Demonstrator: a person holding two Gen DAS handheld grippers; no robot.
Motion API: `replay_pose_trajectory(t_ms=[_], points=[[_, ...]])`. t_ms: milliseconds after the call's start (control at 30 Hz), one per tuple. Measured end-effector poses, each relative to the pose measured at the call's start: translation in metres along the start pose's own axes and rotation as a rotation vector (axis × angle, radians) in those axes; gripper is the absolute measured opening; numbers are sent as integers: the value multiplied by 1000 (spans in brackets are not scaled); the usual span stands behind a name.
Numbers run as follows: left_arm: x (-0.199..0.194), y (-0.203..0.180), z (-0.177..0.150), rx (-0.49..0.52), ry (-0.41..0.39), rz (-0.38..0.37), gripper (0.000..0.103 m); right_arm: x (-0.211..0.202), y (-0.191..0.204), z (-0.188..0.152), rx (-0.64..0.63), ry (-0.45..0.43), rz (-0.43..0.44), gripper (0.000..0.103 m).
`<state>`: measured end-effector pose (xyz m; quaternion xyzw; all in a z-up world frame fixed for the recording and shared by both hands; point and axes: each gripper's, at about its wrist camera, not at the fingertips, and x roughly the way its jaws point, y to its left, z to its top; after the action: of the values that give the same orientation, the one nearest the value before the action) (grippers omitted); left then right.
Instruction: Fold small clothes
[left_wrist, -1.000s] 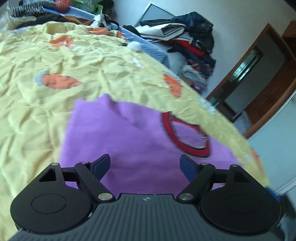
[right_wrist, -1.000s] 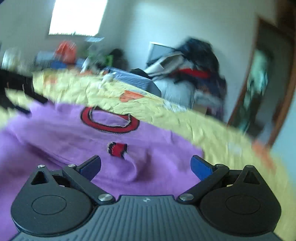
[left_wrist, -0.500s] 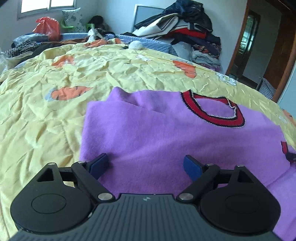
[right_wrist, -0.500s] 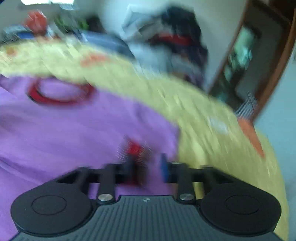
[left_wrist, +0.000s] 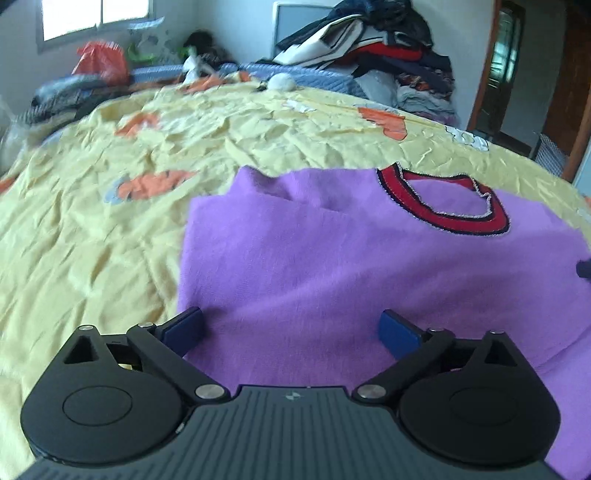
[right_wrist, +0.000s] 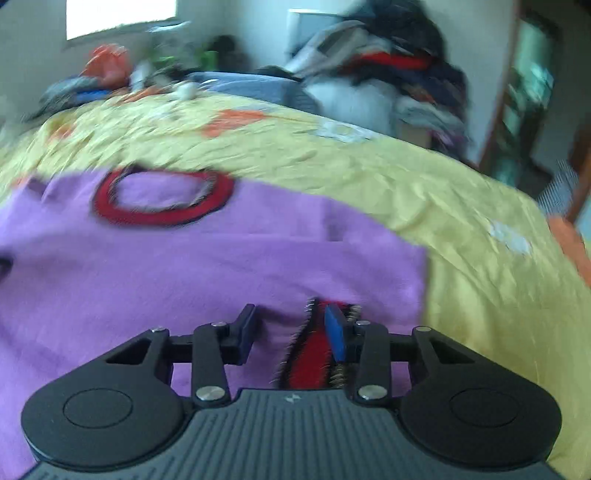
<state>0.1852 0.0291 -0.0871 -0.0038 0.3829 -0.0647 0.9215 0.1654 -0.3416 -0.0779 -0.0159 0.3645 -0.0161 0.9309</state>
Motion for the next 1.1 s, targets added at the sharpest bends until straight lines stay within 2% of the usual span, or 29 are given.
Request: replay_pose_trajectory(t_ms=[67, 133, 200, 267, 333, 433, 467, 533, 633, 733, 800, 933, 1000, 1100], points=[[-16, 1, -5, -23, -3, -30, 99, -21, -1, -5, -12, -33, 42, 37], [-27, -6, -17, 12, 4, -52, 100, -38, 11, -22, -82, -25, 81, 37], [-30, -12, -33, 62, 40, -41, 100, -37, 21, -41, -140, 35, 105, 36], [-37, -17, -48, 132, 33, 9, 103, -47, 14, -59, -141, 32, 114, 35], [-47, -9, -58, 91, 47, -10, 103, -62, 2, -71, -129, 45, 105, 36], [-66, -6, -74, 102, 70, -18, 103, -88, -8, -92, -115, 60, 152, 37], [-73, -7, -82, 117, 69, -15, 103, -102, -5, -105, -137, 69, 177, 37], [-88, -2, -97, 121, 75, -25, 103, -123, -4, -127, -183, 47, 164, 37], [-110, 7, -118, 132, 96, -14, 103, -156, -17, -151, -197, 79, 175, 36], [-134, 36, -135, 50, 119, -60, 103, -178, -37, -163, -153, 121, 211, 36], [-149, 57, -145, 2, 125, -105, 103, -185, -54, -166, -78, 149, 221, 37], [-168, 91, -157, -93, 134, -311, 103, -188, -97, -180, 156, 162, 347, 36], [-171, 102, -161, -137, 134, -381, 103, -185, -113, -186, 276, 155, 433, 38], [-171, 113, -165, -218, 159, -491, 102, -182, -109, -195, 330, 189, 599, 38]])
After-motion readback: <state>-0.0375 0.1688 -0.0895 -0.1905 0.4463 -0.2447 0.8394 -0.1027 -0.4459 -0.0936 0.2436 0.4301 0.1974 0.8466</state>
